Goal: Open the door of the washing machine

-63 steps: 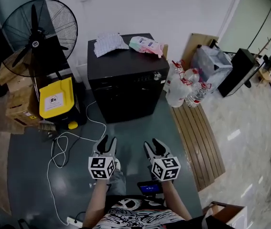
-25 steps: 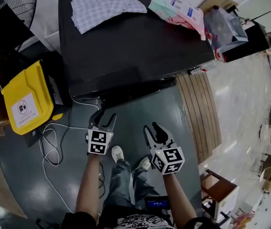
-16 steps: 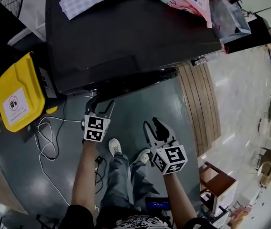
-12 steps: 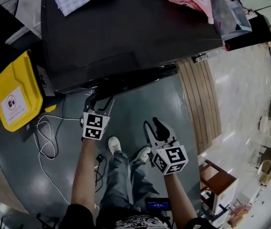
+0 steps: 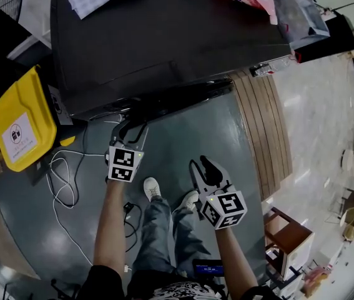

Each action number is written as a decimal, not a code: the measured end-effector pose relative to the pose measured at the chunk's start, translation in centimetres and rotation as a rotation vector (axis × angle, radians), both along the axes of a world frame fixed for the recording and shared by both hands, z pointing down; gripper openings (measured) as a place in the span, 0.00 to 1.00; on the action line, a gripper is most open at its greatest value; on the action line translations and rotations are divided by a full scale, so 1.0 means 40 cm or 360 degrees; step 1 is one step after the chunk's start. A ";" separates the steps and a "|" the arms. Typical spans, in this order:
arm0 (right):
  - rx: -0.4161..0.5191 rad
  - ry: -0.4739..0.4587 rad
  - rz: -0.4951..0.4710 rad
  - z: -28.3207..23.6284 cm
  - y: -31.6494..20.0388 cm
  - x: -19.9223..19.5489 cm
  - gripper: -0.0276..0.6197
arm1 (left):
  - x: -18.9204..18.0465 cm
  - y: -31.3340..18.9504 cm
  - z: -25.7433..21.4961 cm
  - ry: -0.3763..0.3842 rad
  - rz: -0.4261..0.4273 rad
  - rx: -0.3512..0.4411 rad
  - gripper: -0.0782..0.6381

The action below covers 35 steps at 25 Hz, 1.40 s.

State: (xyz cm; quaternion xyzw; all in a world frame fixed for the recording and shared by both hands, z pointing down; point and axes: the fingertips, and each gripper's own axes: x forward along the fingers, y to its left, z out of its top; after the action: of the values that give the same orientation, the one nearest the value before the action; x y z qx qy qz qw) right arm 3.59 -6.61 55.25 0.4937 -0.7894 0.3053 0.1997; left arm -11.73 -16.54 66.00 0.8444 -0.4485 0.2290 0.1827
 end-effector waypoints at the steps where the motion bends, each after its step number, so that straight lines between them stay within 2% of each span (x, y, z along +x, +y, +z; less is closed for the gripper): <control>1: 0.0000 0.0001 0.0005 -0.001 0.003 0.001 0.24 | 0.002 0.001 0.000 -0.0006 -0.0003 0.0003 0.34; 7: -0.0011 -0.0015 0.0009 -0.003 0.016 -0.008 0.24 | -0.001 0.004 0.001 -0.0050 0.0053 -0.0026 0.32; 11: -0.0017 -0.0015 0.0019 -0.007 0.014 0.000 0.24 | 0.022 0.046 0.009 -0.0062 0.0229 -0.0110 0.29; 14: -0.0012 -0.0010 0.0027 -0.010 0.010 0.002 0.24 | 0.050 0.103 0.013 -0.0026 0.0301 -0.0153 0.26; 18: -0.0010 -0.0003 0.0042 -0.018 0.003 0.005 0.24 | 0.095 0.178 0.016 0.0051 0.0331 -0.0215 0.26; 23: -0.0056 0.0024 0.0129 0.001 -0.004 0.003 0.28 | 0.149 0.254 0.015 0.0067 0.0390 -0.0244 0.25; 26: -0.0104 0.0099 0.0173 0.032 0.002 -0.010 0.31 | 0.183 0.298 0.014 0.0077 0.0428 -0.0256 0.26; 29: -0.0176 0.0117 0.0197 0.058 0.013 -0.016 0.36 | 0.222 0.342 0.016 0.0089 0.0486 -0.0278 0.26; 32: -0.0203 0.0119 0.0238 0.068 0.020 -0.007 0.36 | 0.261 0.383 0.015 0.0096 0.0560 -0.0306 0.27; 35: -0.0186 0.0183 0.0278 0.072 0.025 0.018 0.36 | 0.298 0.417 0.011 0.0119 0.0598 -0.0328 0.27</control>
State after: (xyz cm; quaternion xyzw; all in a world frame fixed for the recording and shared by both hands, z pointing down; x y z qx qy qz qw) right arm 4.31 -5.62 58.14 0.5647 -0.7116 0.3381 0.2458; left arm 0.19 0.12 66.46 0.8979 -0.2503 0.2723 0.2386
